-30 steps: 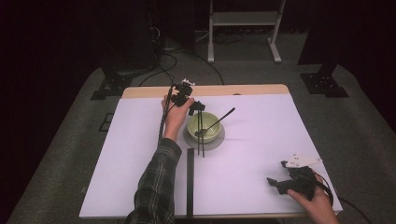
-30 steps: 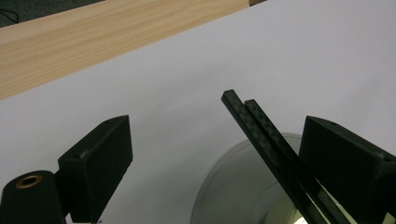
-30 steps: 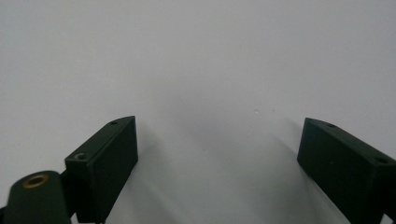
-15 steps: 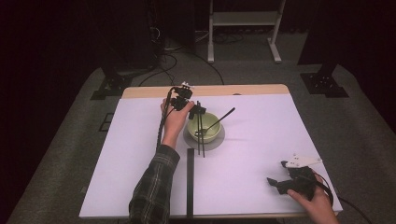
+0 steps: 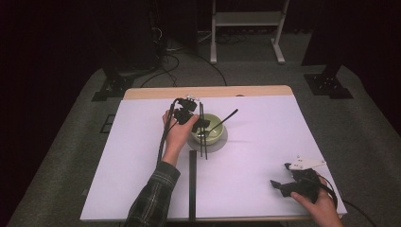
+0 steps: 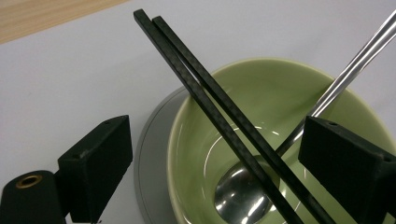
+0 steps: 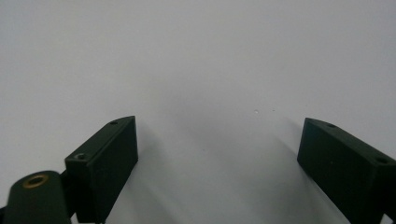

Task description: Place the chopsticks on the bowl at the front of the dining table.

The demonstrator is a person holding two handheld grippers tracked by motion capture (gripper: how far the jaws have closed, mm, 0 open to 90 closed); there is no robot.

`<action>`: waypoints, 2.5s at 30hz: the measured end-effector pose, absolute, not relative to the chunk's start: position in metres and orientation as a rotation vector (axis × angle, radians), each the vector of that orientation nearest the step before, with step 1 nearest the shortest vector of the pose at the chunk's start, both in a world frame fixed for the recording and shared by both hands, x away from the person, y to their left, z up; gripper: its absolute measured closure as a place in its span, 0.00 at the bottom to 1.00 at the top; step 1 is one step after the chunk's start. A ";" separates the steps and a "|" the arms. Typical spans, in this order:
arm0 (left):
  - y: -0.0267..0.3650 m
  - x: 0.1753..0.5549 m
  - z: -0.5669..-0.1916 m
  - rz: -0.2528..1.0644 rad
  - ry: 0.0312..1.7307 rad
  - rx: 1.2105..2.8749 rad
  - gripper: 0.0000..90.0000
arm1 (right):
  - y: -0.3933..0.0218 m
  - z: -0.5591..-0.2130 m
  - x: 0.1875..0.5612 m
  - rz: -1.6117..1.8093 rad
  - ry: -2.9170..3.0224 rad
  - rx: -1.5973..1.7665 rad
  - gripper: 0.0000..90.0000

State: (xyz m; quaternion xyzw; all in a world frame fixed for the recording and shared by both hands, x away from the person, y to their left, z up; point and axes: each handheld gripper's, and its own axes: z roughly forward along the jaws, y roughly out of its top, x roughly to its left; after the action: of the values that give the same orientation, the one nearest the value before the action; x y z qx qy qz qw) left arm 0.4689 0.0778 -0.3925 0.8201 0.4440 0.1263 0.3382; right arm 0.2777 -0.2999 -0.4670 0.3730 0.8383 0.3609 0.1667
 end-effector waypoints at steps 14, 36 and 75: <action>0.089 0.469 -0.397 0.329 1.182 2.132 0.10 | -0.300 -0.467 0.278 1.027 2.386 1.063 0.12; 0.103 0.435 -0.377 0.338 1.102 2.096 0.10 | -0.300 -0.467 0.278 1.027 2.387 1.062 0.12; 0.121 0.333 -0.410 0.234 0.990 2.156 0.10 | -0.300 -0.467 0.278 1.026 2.385 1.067 0.12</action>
State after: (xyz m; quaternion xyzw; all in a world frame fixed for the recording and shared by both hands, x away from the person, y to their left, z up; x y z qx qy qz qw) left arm 0.3334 0.1214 -0.4100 0.8402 0.3860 0.0911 0.3699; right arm 0.2776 -0.2996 -0.4669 0.3748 0.8379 0.3603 0.1665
